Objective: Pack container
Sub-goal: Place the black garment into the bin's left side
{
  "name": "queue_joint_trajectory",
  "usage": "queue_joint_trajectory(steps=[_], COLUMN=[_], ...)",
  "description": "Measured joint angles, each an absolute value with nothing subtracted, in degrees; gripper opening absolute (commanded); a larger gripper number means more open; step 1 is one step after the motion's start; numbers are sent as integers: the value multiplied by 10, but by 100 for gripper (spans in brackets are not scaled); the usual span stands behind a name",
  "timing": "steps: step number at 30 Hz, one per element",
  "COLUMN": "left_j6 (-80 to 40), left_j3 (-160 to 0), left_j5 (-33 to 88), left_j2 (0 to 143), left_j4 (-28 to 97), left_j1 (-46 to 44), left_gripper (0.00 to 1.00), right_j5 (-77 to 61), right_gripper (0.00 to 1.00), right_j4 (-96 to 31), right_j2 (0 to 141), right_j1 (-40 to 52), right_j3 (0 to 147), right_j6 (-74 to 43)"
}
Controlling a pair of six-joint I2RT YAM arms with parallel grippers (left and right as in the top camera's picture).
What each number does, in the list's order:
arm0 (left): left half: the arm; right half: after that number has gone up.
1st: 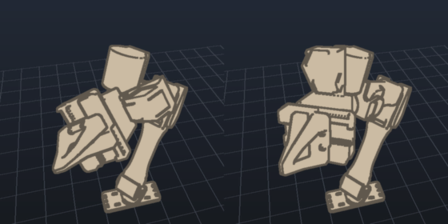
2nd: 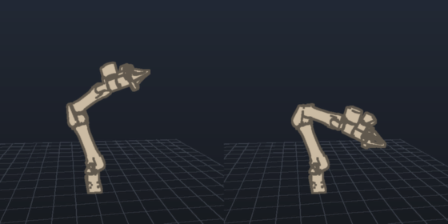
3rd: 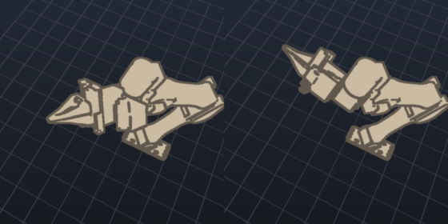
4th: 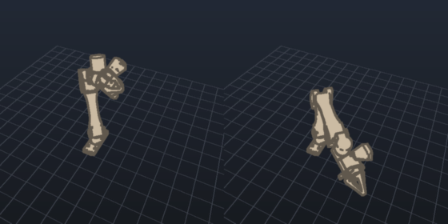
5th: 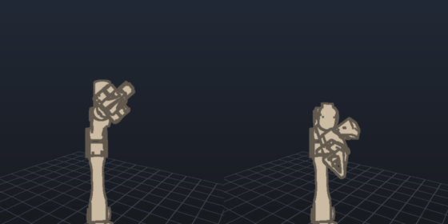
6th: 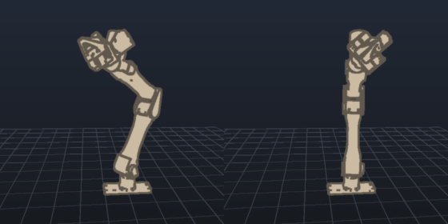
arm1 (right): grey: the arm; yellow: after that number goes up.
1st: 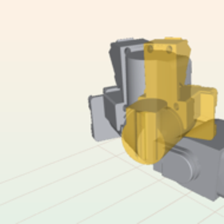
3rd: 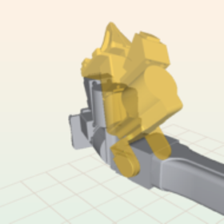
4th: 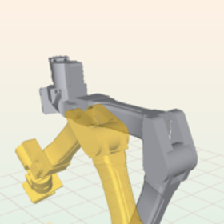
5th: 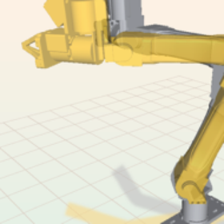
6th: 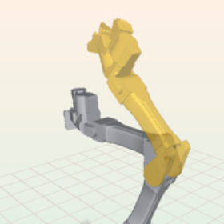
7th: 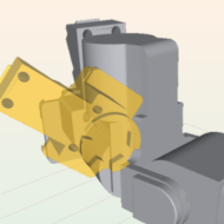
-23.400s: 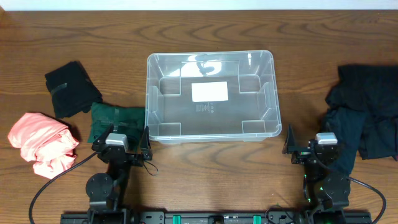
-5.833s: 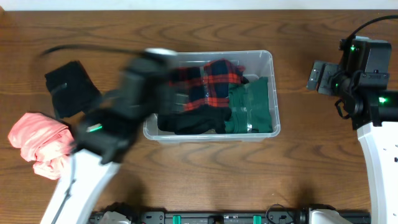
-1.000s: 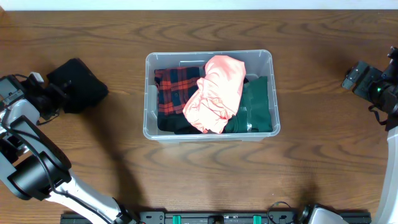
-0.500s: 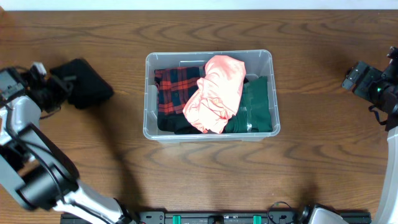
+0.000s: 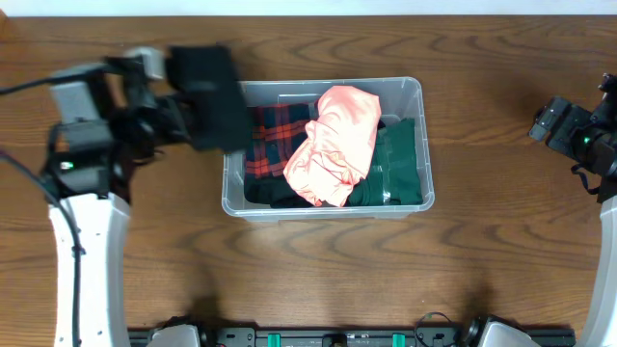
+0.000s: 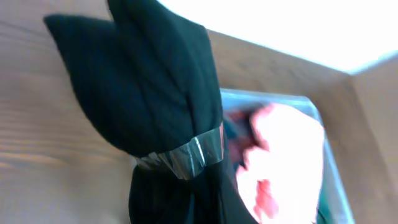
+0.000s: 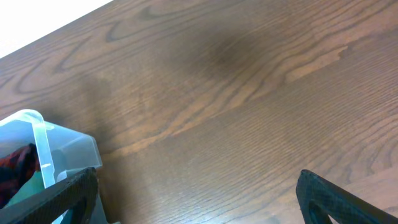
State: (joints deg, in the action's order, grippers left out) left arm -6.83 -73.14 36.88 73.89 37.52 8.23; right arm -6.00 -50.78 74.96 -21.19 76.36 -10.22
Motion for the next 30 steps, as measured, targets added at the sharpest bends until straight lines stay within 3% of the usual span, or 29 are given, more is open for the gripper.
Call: queue_joint_trajectory(steps=[10, 11, 12, 13, 17, 28, 30], left_j6=[-53, -52, -50, -47, -44, -45, -47], left_j3=[-730, -730, -730, -730, -728, -790, -809], left_j5=[371, 371, 371, 371, 358, 168, 145], left_j2=[801, 812, 826, 838, 868, 779, 746], left_j4=[445, 449, 454, 458, 464, 444, 421], left_j1=[-49, -51, -53, -54, -53, -54, -54], left_gripper=[7, 13, 33, 44, 58, 57, 36], right_j5=[-60, -60, -60, -60, -60, -60, -60], right_gripper=[99, 99, 99, 99, 99, 99, 99], right_j4=[-513, -513, -514, -515, -516, -516, -516], right_j2=[750, 750, 750, 750, 750, 750, 750], right_j1=[-212, -212, -212, -212, -212, -212, -212], right_j3=[764, 764, 764, 764, 764, 764, 764], right_j6=[-102, -102, -102, -102, -102, -102, -102])
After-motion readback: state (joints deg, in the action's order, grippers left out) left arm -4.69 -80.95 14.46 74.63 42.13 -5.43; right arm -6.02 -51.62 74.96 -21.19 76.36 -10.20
